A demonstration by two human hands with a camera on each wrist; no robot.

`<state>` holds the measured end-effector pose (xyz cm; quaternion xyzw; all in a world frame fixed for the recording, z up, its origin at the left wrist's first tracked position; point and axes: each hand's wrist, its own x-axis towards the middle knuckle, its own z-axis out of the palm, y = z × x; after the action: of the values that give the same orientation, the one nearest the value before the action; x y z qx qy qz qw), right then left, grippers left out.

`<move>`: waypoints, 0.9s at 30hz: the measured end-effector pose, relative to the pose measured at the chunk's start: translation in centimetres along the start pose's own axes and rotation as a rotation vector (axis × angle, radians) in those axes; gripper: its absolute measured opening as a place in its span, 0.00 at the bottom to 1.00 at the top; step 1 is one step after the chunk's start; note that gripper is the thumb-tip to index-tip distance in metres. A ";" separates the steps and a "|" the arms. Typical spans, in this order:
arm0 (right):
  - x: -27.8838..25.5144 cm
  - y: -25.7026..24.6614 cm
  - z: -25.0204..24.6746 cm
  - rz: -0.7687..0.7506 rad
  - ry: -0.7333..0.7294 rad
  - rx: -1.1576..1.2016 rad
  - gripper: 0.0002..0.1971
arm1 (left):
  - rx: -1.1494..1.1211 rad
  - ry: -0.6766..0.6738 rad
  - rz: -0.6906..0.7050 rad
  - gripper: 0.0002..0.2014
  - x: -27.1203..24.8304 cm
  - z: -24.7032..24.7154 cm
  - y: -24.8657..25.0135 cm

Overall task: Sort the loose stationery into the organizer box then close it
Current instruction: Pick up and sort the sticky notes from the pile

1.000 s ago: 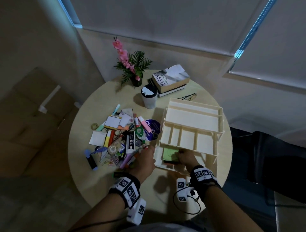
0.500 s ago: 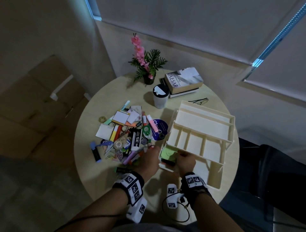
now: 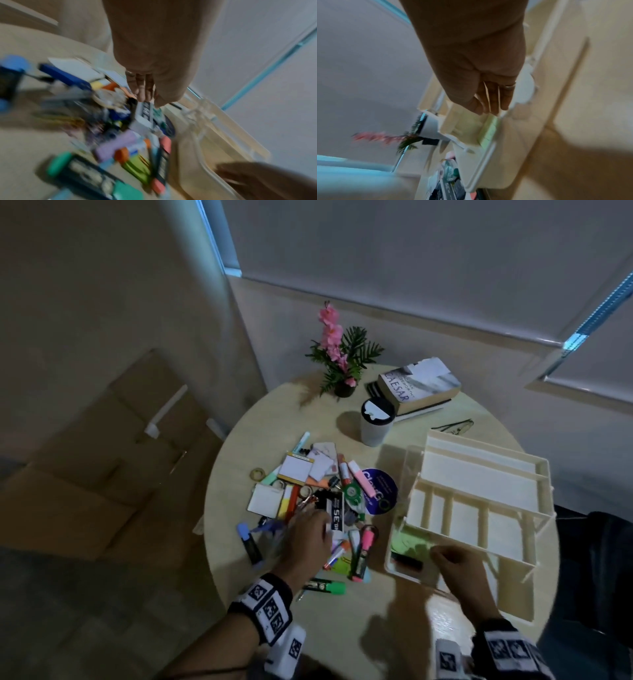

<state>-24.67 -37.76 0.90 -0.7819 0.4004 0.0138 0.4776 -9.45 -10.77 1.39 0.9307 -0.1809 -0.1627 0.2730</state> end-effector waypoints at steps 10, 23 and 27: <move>-3.3 -9.7 7.6 -0.408 -0.187 -0.274 0.05 | 0.470 -0.162 -0.018 0.30 5.8 -7.3 -11.6; 6.1 -18.5 17.8 -0.342 -0.112 -0.351 0.06 | 0.410 -0.171 0.153 0.21 8.3 -8.7 -13.7; 9.4 -19.8 20.7 -0.312 -0.165 -0.380 0.19 | 0.396 -0.152 0.150 0.26 8.5 -8.7 -13.7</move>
<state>1.84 -23.40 0.41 -0.9061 0.2249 0.0786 0.3496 4.96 0.32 -1.16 0.9351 -0.2982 -0.1729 0.0818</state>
